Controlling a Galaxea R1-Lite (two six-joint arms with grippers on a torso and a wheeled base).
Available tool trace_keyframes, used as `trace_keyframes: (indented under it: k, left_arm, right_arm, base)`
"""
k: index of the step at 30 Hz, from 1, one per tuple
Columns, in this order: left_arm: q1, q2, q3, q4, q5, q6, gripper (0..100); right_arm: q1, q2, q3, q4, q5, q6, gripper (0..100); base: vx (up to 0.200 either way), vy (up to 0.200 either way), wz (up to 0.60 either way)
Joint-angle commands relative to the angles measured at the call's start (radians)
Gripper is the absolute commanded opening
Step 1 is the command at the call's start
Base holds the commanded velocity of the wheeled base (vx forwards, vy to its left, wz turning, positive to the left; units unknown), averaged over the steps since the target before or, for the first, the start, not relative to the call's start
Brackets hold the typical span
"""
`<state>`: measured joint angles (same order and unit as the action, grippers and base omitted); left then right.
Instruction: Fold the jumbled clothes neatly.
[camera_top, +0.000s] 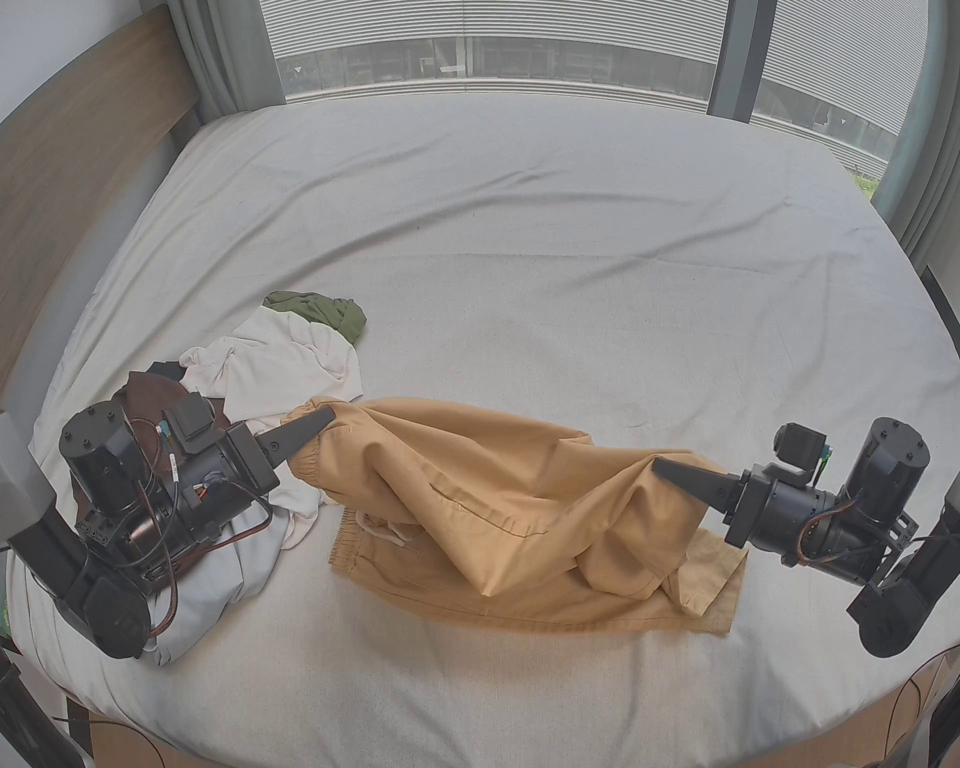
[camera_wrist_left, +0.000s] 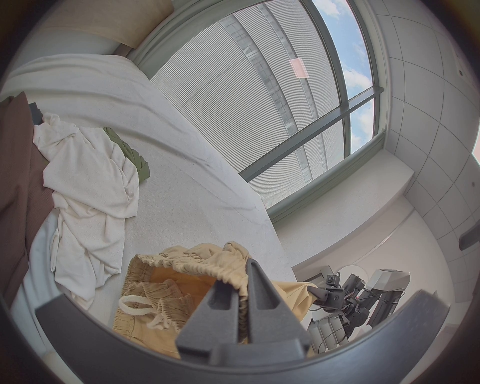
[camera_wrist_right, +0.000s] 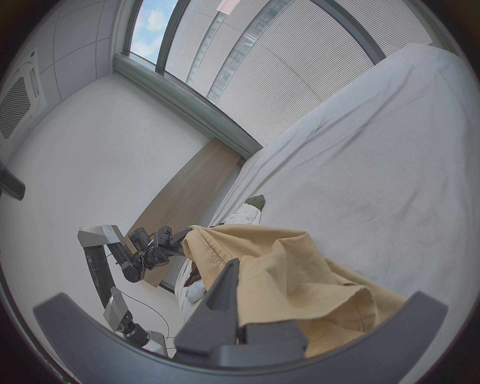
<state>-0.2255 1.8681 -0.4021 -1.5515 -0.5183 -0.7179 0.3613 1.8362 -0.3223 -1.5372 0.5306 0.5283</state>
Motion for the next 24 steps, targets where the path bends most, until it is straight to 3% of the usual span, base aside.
trace_keyframes:
  k: [1,8,24]
  left_arm:
    - [0.006,-0.015,0.000,0.001,0.000,0.000,0]
    - [0.048,-0.037,-0.001,0.002,-0.029,0.000,0]
    - [0.137,-0.026,-0.007,0.005,-0.069,0.002,0]
  right_arm:
    - [-0.044,-0.040,-0.006,0.000,0.008,0.001,0]
    - [-0.107,-0.040,-0.026,0.000,0.008,0.001,0]
    - [-0.163,-0.034,-0.090,-0.001,0.005,0.002,0]
  base:
    - [0.000,0.000,0.00]
    - [0.000,0.000,0.00]
    - [0.000,0.000,0.00]
